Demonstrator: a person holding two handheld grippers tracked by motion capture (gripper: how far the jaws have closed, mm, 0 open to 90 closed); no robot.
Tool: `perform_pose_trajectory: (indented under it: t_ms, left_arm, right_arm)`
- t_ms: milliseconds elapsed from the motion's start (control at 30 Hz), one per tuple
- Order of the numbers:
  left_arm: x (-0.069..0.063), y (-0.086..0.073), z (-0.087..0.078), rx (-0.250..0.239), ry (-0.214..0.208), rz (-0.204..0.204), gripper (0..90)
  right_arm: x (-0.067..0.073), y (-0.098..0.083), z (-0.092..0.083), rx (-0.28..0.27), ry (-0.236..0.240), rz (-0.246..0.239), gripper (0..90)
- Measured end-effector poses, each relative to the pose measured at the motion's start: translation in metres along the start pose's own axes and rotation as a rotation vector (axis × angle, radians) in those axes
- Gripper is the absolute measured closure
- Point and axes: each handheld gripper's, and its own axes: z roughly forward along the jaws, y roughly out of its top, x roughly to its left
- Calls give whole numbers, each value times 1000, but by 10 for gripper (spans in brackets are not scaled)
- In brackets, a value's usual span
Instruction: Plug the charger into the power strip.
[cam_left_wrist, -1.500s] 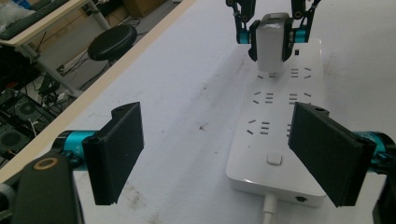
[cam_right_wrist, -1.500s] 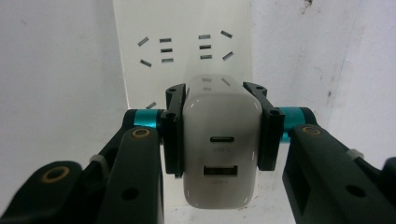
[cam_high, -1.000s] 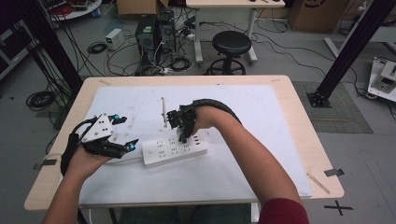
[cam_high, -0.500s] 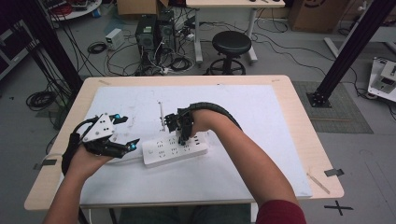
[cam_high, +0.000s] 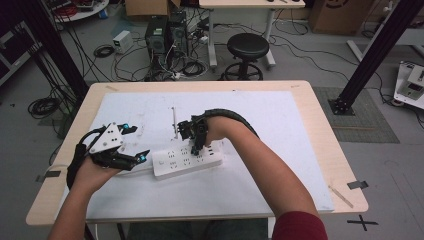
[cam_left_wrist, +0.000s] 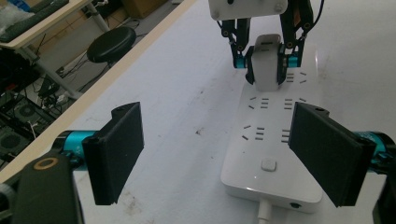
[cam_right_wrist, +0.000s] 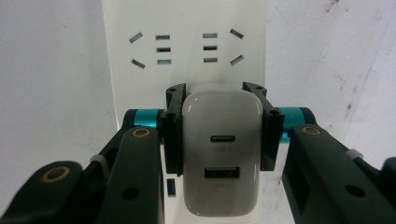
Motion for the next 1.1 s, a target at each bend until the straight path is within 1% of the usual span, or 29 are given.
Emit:
perform_pose_trajectory:
  t_ms: [167,233,267,300,333,367,400,433,467,500,533,567,600,633,667,700,733,767,800,900,933,967,1000,1067,1100]
  left_arm:
    - [1,1,-2,-6,1,-1,182]
    - [2,1,-3,2,1,4,183]
    - [2,2,-3,2,3,4,183]
    - [2,2,-3,2,3,4,183]
    - [3,2,-3,1,2,6,183]
    - [3,2,-3,1,3,7,182]
    - [3,2,-3,-2,5,3,183]
    - [3,2,-3,-2,5,3,182]
    - [4,3,-1,-6,1,3,182]
    - [4,3,-1,-6,1,3,182]
    - [4,3,-1,-6,1,3,182]
    - [4,5,2,-7,-6,4,182]
    - [4,5,2,-7,-6,4,183]
    - [4,5,2,-7,-6,4,183]
    - [4,5,2,-7,-6,4,183]
    - [4,10,7,-16,-18,13,182]
    - [5,11,8,-21,-22,11,182]
    - [5,12,8,-16,-25,21,183]
    - [5,13,9,-17,-29,22,182]
    - [6,13,11,-22,-35,18,182]
    - [6,14,12,-23,-37,23,182]
    - [7,15,12,-22,-40,28,183]
    - [6,15,13,-28,-41,23,183]
    - [7,15,13,-28,-46,24,183]
    - [7,15,13,-30,-49,21,183]
  right_arm:
    - [1,0,-1,2,-4,7,633]
    - [1,0,-1,-5,-5,5,620]
    - [0,-1,-2,2,3,35,517]
    - [0,-1,-2,2,3,35,517]
    - [-1,-3,-3,-1,2,62,492]
    - [1,-7,-7,-31,0,81,473]
    - [0,-10,-9,-61,-15,84,427]
    - [0,-10,-9,-61,-15,84,427]
    - [0,-14,-12,-89,-18,114,424]
    - [0,-14,-12,-89,-18,114,424]
    - [5,-21,-20,-141,-30,139,424]
    - [5,-21,-20,-141,-30,139,391]
    - [5,-21,-20,-141,-30,139,391]
    - [12,-29,-28,-214,-43,177,391]
    - [12,-29,-28,-214,-43,177,363]
    - [20,-43,-36,-275,-72,237,288]
    - [22,-47,-38,-295,-75,250,281]
    - [24,-51,-39,-313,-81,271,265]
    - [26,-55,-41,-329,-84,286,253]
    - [28,-59,-43,-343,-91,295,253]
    - [31,-64,-45,-365,-102,310,249]
    - [36,-73,-49,-412,-121,339,234]
    - [38,-76,-51,-427,-128,352,218]
    - [43,-83,-53,-451,-147,375,216]
    - [46,-86,-54,-470,-148,382,216]
